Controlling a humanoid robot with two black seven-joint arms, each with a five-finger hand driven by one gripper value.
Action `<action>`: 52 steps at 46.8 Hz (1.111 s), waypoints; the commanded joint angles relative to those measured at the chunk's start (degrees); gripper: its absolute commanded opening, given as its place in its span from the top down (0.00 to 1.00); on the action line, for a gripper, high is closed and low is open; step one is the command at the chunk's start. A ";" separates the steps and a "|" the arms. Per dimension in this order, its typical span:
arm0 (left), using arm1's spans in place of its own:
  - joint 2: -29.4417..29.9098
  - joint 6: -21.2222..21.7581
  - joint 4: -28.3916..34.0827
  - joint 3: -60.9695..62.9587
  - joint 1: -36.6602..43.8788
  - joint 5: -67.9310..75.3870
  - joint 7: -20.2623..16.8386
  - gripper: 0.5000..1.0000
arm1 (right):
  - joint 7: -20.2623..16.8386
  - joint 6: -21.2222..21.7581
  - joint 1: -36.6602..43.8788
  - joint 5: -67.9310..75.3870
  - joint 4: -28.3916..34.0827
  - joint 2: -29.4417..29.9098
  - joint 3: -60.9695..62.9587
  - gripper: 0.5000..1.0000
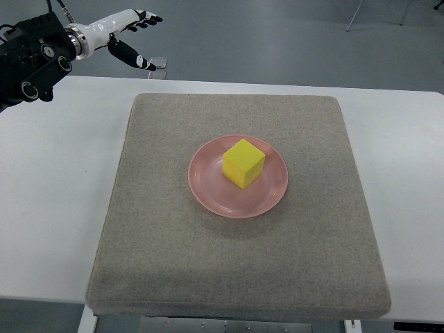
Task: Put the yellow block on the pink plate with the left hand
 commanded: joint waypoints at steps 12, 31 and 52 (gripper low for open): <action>-4.05 9.26 7.09 0.01 2.96 -19.32 0.17 0.02 | 0.01 0.00 0.00 0.00 0.00 0.00 0.00 0.15; -4.23 6.01 7.17 -2.00 3.14 -43.93 1.05 0.01 | 0.01 0.00 0.00 0.00 0.00 0.00 0.00 0.15; -5.45 -4.28 9.46 -22.21 8.50 -48.60 2.01 0.02 | 0.01 0.00 0.00 0.00 0.00 0.00 0.00 0.15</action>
